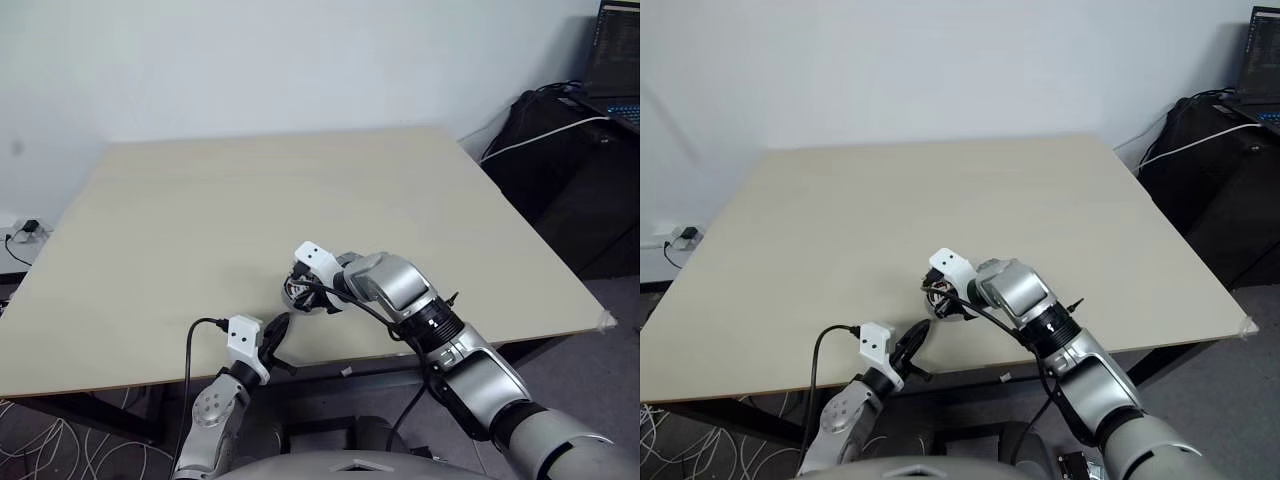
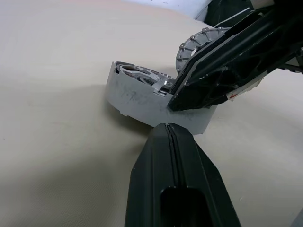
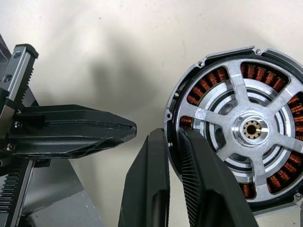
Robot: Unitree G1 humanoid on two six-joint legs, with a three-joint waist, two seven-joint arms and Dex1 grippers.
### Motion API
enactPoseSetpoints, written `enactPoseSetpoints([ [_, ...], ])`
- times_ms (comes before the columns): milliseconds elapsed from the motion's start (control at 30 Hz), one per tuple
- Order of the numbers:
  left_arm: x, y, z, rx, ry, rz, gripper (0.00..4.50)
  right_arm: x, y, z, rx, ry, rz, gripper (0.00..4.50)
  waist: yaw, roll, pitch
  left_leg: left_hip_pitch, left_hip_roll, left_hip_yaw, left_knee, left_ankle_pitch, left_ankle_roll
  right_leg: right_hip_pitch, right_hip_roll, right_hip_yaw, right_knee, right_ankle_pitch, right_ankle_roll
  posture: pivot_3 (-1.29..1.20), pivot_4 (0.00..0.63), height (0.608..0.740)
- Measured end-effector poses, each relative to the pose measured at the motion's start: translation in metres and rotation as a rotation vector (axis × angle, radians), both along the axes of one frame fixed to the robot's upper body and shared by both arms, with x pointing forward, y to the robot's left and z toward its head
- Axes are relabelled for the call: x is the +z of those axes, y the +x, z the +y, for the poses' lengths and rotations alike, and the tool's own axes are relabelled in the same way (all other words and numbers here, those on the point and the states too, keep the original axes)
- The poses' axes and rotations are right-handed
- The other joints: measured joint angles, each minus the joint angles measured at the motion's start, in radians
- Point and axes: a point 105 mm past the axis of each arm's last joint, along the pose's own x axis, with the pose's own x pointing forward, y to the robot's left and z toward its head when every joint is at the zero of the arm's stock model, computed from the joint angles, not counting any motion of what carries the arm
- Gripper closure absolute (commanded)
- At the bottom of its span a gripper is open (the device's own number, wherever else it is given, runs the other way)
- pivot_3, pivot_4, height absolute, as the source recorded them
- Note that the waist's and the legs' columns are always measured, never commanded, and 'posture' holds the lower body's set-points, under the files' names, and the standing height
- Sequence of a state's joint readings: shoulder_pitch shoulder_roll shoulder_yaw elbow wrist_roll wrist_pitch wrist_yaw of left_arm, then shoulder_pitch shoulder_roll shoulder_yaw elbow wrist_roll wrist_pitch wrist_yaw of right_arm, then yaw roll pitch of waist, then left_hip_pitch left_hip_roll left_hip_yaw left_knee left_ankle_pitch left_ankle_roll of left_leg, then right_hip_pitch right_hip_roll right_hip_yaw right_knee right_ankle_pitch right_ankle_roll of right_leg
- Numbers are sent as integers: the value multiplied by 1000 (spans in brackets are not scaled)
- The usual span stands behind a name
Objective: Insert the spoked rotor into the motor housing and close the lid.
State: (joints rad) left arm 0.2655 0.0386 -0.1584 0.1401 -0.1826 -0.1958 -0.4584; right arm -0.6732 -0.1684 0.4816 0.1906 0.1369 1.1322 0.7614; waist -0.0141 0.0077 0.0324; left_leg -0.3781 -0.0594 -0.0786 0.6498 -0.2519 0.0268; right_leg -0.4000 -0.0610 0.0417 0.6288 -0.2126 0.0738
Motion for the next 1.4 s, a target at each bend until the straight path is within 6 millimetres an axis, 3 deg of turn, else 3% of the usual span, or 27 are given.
enactPoseSetpoints([
  [133, -1, 0, 0, 4, -14, 13, 4500, 5, 3, 3, -20, 35, -12, 2194, 0, 1, 0, 0, 0, 0, 0, 0, 0, 0, 0, 0, 0, 0, 0, 0, 0, 740],
  [333, -1, 0, 0, 4, -16, 16, 4500, 17, 5, 11, -41, 118, 7, 2194, -1, 1, 0, 0, 0, 0, 0, 0, 0, 0, 0, 0, 0, 0, 0, 0, 0, 740],
  [500, -1, 0, 1, 4, -17, 17, 4500, 46, 7, 30, -71, 274, -10, 2194, -2, 1, -1, 0, 0, 0, -1, 0, 0, 0, 0, 0, 0, 0, 0, 0, 0, 740],
  [633, -1, 0, 0, 4, -18, 17, 4500, 84, 28, 34, -176, 385, -223, 2194, 0, 1, -1, 0, 0, 0, -1, -1, -1, 0, 0, 0, 0, 0, 1, 0, 0, 740],
  [733, -2, -1, 2, 15, -15, 22, 4500, 98, 52, 2, -292, 296, -520, 2194, 6, 0, -1, 0, -2, 0, -1, -1, -1, 1, -2, 0, -1, -2, 4, 0, 0, 740],
  [833, -3, -3, 5, 36, -11, 28, 4500, 91, 63, -43, -397, 144, -711, 2194, 4, 0, -2, 0, -2, 1, -1, -1, 0, 0, -2, 1, -2, -2, 2, 0, 0, 740],
  [967, -2, -5, 7, 44, -12, 25, 4500, 59, 54, -101, -503, -63, -806, 2194, 3, 1, -2, 0, -1, 2, -2, 1, 3, 1, -1, 2, -1, -6, 0, 0, 0, 740],
  [1067, -1, -4, 6, 38, -13, 24, 4500, 41, 39, -132, -599, -135, -791, 2817, 3, 1, -2, 0, 1, 2, -2, 2, 4, 3, 0, 2, 0, -7, 0, 0, 0, 740],
  [1233, -2, -4, 6, 24, -11, 34, 4500, 19, 15, -150, -676, -179, -737, 4377, 3, 0, -2, 1, 1, 2, 0, 1, 3, 2, 0, 2, -1, -7, 2, 0, 0, 740],
  [1400, -2, -3, 4, 5, -10, 38, 4500, -4, -3, -143, -697, -175, -655, 4447, 2, 1, -1, 1, 1, 2, 1, 0, 2, 2, 0, 2, -1, -6, 3, 0, 0, 740],
])
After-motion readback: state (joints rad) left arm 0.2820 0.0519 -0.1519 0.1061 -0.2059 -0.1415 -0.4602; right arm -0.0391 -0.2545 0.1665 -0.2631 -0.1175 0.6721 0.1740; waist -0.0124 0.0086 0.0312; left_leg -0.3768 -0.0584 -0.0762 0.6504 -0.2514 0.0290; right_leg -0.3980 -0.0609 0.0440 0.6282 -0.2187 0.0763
